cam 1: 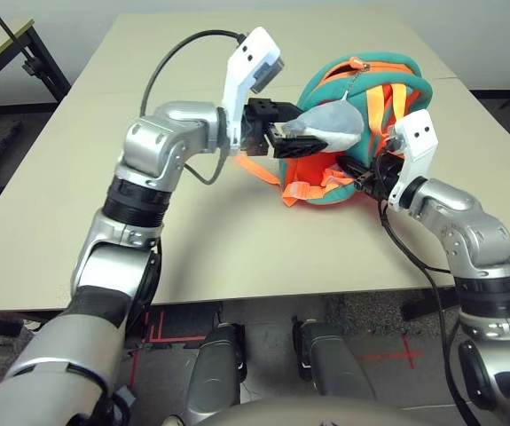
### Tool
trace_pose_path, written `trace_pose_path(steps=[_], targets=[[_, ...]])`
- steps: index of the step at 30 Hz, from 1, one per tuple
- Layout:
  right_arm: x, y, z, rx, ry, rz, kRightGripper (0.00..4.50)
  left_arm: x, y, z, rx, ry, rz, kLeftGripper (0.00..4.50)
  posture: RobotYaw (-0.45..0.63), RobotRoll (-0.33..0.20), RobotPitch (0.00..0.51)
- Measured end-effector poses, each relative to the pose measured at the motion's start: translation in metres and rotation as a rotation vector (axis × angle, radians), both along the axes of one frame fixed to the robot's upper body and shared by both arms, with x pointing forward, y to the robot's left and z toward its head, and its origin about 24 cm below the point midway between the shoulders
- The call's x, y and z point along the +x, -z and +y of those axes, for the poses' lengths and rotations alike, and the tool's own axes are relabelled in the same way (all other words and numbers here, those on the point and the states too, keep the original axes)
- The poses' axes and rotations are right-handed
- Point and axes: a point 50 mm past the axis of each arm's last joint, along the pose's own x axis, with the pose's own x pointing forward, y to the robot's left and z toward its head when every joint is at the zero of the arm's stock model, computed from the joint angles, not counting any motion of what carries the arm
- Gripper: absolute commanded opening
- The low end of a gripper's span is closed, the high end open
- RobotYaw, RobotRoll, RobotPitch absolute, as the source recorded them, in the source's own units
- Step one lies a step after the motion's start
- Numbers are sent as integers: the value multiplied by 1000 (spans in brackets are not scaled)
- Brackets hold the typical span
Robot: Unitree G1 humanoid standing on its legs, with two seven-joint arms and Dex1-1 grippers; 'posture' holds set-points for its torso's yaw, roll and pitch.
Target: Put the pencil case into the backpack and zip it.
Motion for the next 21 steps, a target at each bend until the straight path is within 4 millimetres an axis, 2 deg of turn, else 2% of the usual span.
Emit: trace_pose_path(steps=[3, 10, 13, 14, 21], targets=[[0, 0, 0, -1, 3, 0, 616, 2, 2, -4, 0, 0, -4, 3567, -142, 0, 124], [0, 1, -1, -1, 5, 3, 616, 3, 2, -2, 3, -14, -15, 1013, -135, 0, 123], [0, 1, -1, -1, 5, 3, 616, 3, 1, -2, 2, -16, -15, 238, -131, 0, 124], [0, 1, -1, -1, 5, 3, 616, 3, 1, -1, 1, -17, -14, 117, -131, 0, 124], [0, 0, 2, 7, -8, -6, 616, 2, -5, 12, -43, -22, 36, 108, -125, 0, 127]])
